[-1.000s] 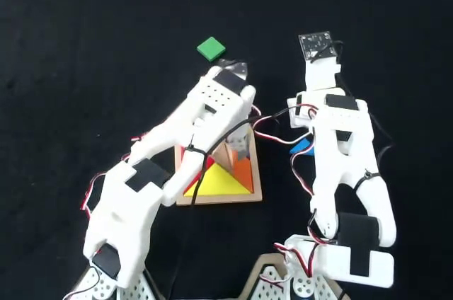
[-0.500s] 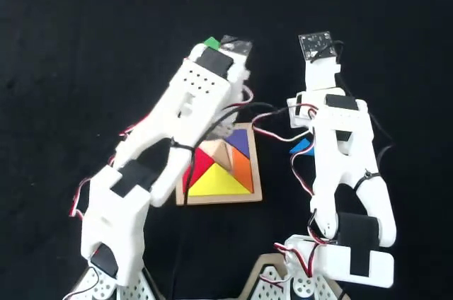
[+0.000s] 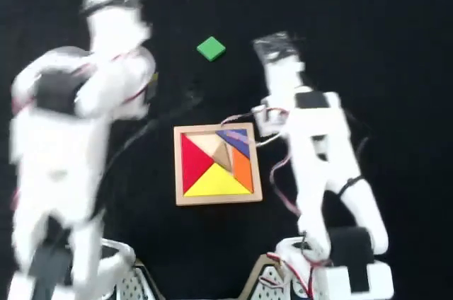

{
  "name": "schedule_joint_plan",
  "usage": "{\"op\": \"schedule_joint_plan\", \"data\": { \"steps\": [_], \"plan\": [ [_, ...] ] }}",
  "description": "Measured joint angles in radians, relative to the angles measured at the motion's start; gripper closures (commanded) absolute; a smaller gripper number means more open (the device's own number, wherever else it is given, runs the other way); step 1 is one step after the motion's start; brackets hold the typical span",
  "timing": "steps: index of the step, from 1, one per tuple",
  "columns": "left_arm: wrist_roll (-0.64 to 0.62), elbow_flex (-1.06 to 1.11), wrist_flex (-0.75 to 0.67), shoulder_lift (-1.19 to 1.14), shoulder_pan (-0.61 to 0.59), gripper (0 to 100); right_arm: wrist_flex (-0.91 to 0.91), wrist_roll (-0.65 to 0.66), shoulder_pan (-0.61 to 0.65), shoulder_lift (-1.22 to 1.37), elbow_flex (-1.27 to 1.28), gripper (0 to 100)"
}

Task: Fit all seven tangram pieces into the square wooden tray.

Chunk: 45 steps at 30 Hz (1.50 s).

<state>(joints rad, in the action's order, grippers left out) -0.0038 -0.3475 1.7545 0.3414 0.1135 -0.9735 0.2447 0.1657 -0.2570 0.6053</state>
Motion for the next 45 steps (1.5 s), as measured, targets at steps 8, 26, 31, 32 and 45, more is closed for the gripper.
{"op": "schedule_joint_plan", "data": {
  "steps": [8,26,31,32,45],
  "plan": [
    [0.054,0.634,-0.123,0.356,-0.365,97,0.072,-0.040,0.242,-0.023,0.052,98.7],
    [-0.031,1.700,-0.919,0.568,-0.752,97,0.098,-0.018,0.316,0.304,-0.029,98.7],
    [-0.029,1.714,-0.930,0.591,-0.744,97,0.081,-0.015,0.273,0.315,-0.031,98.7],
    [-0.029,1.715,-0.930,0.591,-0.743,97,0.081,-0.015,0.256,0.315,-0.031,98.7],
    [-0.029,1.717,-0.948,0.592,-0.740,97,0.029,-0.012,0.213,0.245,-0.031,98.7]
  ]
}}
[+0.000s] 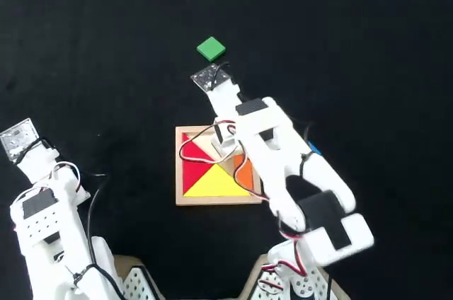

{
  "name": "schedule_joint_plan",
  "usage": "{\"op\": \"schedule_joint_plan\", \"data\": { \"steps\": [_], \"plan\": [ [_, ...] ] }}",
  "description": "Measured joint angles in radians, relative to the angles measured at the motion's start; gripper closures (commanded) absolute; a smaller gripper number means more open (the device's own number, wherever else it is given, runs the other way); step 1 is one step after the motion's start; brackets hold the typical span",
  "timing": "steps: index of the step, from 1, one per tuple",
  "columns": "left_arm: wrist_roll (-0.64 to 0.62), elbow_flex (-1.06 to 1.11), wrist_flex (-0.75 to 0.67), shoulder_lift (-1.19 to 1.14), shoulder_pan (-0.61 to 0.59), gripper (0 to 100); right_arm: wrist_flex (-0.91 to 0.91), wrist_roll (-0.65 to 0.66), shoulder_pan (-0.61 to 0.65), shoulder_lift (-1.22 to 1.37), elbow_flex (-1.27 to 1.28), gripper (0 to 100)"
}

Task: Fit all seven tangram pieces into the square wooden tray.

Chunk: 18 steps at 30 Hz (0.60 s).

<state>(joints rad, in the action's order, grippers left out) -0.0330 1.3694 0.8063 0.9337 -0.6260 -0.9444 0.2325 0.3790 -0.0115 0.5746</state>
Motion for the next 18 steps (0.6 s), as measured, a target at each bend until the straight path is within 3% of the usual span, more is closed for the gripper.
{"op": "schedule_joint_plan", "data": {
  "steps": [4,8,12,18],
  "plan": [
    [0.000,0.000,0.000,0.000,0.000,97,-0.101,0.000,-0.020,-0.196,0.000,98.7],
    [0.000,0.000,0.000,0.000,0.000,97,-0.175,0.026,-0.153,-0.483,0.071,98.7],
    [0.000,0.000,0.000,0.000,0.000,97,-0.181,0.061,-0.262,-0.812,0.245,98.7],
    [0.000,0.000,0.000,0.000,0.000,97,-0.121,0.066,-0.290,-1.315,0.569,98.7]
  ]
}}
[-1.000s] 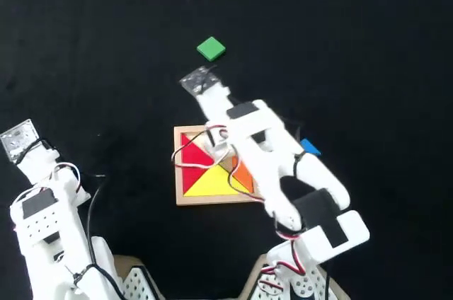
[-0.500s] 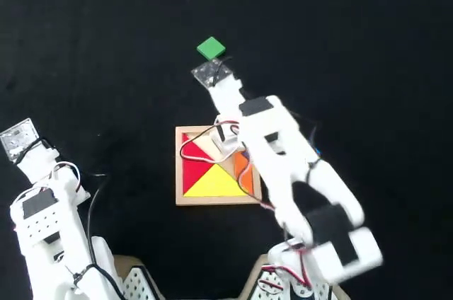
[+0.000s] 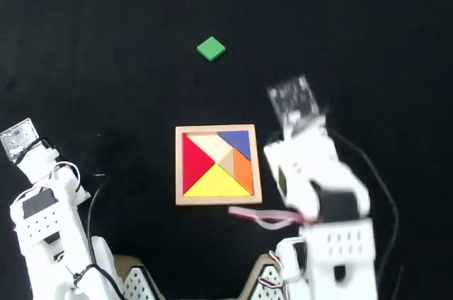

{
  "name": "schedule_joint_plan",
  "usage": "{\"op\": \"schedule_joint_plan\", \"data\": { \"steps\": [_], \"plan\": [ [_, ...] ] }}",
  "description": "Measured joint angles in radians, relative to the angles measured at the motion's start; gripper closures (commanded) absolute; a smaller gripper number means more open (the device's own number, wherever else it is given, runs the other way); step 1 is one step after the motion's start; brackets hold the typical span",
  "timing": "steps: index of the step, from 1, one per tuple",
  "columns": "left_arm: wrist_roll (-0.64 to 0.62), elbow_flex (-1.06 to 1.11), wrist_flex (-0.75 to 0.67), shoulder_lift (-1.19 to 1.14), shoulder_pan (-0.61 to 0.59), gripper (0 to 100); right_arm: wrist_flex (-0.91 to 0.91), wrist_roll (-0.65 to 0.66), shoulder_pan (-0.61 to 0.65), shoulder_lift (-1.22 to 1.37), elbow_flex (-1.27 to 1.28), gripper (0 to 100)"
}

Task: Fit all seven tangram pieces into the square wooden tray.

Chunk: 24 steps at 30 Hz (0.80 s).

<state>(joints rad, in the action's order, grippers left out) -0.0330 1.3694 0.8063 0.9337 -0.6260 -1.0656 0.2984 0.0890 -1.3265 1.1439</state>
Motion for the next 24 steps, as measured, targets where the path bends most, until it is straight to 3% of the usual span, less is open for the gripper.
{"op": "schedule_joint_plan", "data": {
  "steps": [9,15,24],
  "plan": [
    [0.000,0.000,0.000,0.000,0.000,97,0.100,0.000,-0.071,-0.465,0.394,98.3],
    [0.000,0.000,0.000,0.000,0.000,97,0.206,-0.002,-0.101,-0.479,0.506,98.3],
    [-0.008,0.043,-0.064,0.000,0.000,97,0.186,-0.002,-0.106,-0.479,0.543,98.3]
  ]
}}
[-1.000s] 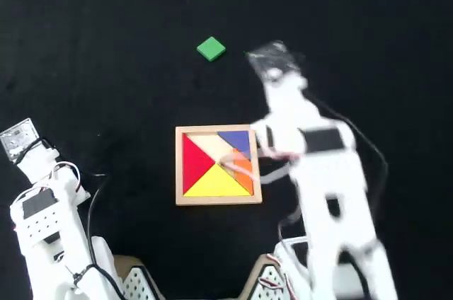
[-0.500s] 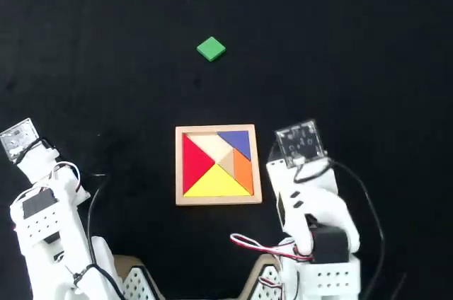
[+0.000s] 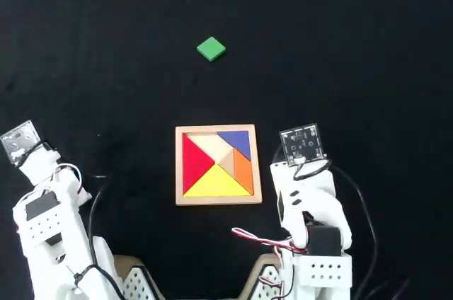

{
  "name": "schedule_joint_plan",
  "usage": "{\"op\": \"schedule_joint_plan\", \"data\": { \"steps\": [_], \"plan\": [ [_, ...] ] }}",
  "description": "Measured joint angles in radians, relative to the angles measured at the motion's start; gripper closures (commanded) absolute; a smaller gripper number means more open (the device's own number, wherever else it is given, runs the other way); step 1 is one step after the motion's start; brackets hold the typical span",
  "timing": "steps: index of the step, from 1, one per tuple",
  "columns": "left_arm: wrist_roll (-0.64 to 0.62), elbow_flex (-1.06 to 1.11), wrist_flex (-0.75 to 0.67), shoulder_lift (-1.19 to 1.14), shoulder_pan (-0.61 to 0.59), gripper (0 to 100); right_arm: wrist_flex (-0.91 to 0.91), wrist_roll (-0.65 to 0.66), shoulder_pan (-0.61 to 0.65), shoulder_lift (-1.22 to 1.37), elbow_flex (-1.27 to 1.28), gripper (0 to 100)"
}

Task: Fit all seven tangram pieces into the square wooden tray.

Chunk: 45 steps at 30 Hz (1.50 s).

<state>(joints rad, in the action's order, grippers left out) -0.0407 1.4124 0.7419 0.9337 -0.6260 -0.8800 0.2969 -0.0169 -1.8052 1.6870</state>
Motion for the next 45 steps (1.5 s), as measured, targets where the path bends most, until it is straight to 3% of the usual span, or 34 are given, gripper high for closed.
{"op": "schedule_joint_plan", "data": {
  "steps": [8,11,15,18,27,34,45],
  "plan": [
    [0.005,0.002,-0.048,0.000,0.009,97,-0.229,0.003,0.000,0.000,0.002,98.5],
    [0.124,0.029,-0.091,0.006,0.063,97,-0.379,0.003,0.000,0.000,0.002,98.5],
    [0.308,0.074,-0.109,0.040,0.061,97,-0.407,0.003,0.000,0.000,0.002,98.5],
    [0.371,0.132,-0.118,0.091,0.054,97,-0.411,0.003,0.000,0.000,0.002,98.5],
    [0.388,0.267,-0.120,0.345,0.172,97,-0.411,0.003,0.000,0.000,0.002,98.5],
    [0.422,0.276,0.075,0.560,0.206,97,-0.411,0.003,0.000,0.000,0.002,98.5],
    [0.439,0.276,0.124,0.617,0.209,97,-0.411,0.003,0.000,0.000,0.002,98.5]
  ]
}}
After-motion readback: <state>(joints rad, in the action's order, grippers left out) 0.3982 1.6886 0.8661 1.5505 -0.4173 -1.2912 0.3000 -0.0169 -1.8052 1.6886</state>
